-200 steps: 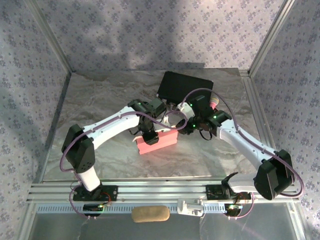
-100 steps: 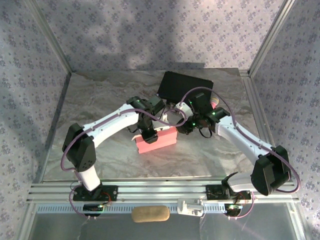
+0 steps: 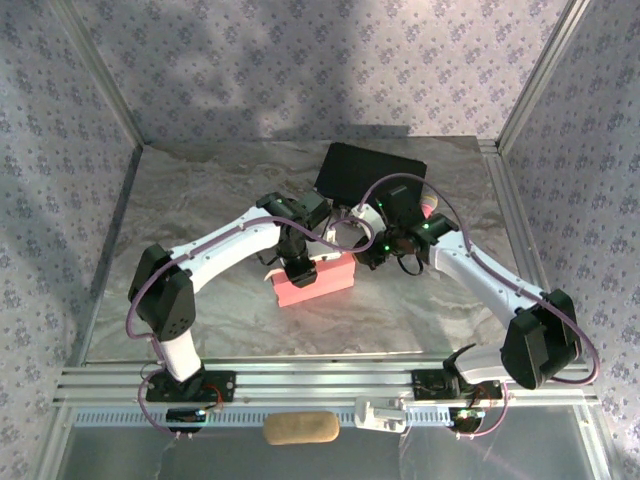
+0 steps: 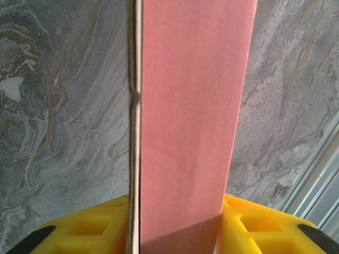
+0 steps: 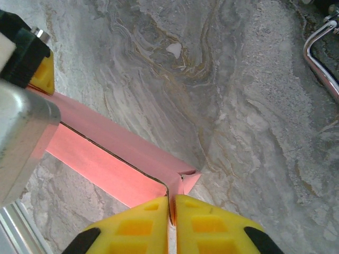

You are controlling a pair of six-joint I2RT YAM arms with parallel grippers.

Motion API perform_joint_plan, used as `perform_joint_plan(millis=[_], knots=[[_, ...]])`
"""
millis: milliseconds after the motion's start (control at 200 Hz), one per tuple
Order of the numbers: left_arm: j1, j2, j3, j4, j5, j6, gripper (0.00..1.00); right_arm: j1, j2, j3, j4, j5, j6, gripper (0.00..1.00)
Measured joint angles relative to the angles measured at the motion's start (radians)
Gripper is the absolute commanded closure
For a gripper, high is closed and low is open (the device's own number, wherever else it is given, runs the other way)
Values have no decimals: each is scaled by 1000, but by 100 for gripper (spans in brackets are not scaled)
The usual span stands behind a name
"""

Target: Fold the paper box

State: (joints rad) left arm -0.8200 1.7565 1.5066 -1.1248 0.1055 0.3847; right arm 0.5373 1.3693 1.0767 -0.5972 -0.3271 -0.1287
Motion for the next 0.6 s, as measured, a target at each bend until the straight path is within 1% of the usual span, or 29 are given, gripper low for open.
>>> perform_joint_plan(millis=[220, 355, 485, 600], knots=[[12, -2, -1, 26, 13, -20, 55, 29, 2, 9, -3, 39, 0, 100], [30, -43, -37, 75, 37, -56, 53, 48, 2, 16, -8, 61, 2, 100], [51, -101, -81, 103, 49, -82, 55, 60, 2, 22, -16, 73, 10, 100], [61, -111, -98, 112, 53, -98, 57, 71, 2, 22, -17, 82, 27, 100]])
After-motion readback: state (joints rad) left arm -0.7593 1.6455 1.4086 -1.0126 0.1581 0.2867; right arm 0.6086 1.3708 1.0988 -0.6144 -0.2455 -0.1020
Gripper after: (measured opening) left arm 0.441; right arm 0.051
